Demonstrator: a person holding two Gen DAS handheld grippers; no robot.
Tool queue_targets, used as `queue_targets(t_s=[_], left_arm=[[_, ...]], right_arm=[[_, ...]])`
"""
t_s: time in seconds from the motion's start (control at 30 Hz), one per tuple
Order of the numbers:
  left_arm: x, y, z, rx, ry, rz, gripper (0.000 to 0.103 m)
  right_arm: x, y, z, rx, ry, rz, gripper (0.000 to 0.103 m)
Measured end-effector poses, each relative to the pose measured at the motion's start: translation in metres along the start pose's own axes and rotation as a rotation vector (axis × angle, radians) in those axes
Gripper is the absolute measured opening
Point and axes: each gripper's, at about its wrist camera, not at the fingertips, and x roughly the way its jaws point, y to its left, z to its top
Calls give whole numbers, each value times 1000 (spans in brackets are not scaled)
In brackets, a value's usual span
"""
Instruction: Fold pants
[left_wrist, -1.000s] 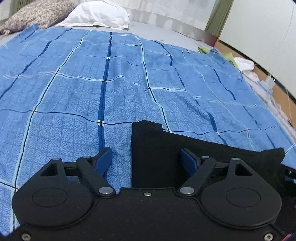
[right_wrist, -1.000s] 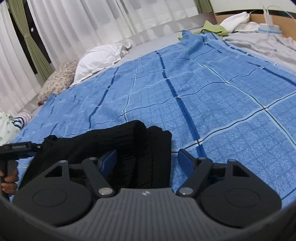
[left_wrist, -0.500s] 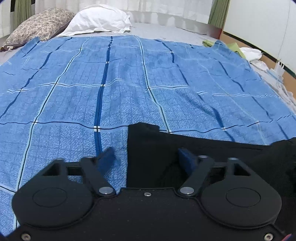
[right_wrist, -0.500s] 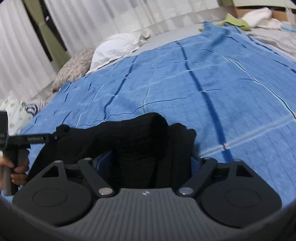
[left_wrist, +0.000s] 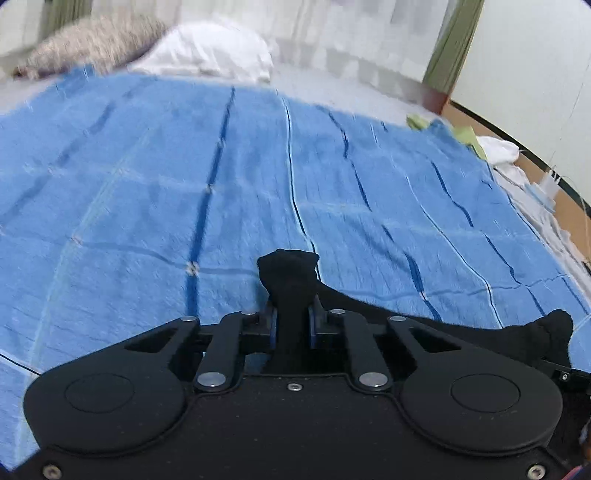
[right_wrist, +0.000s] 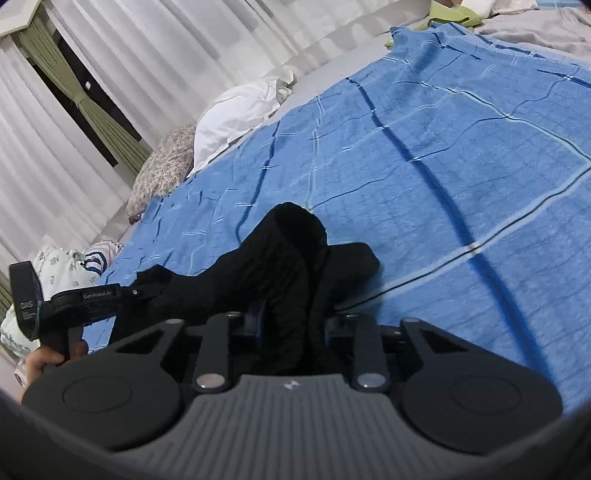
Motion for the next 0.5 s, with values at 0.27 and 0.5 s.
queue_targets(t_s=[0.27,0.5], left_arm=[[-12,41,35,-12,-75,171,14],[17,96,68,-85,-43,339,16]], right_arm=[[61,63,27,-78,-1,4,24],[140,108,52,-125,46,-16,21]])
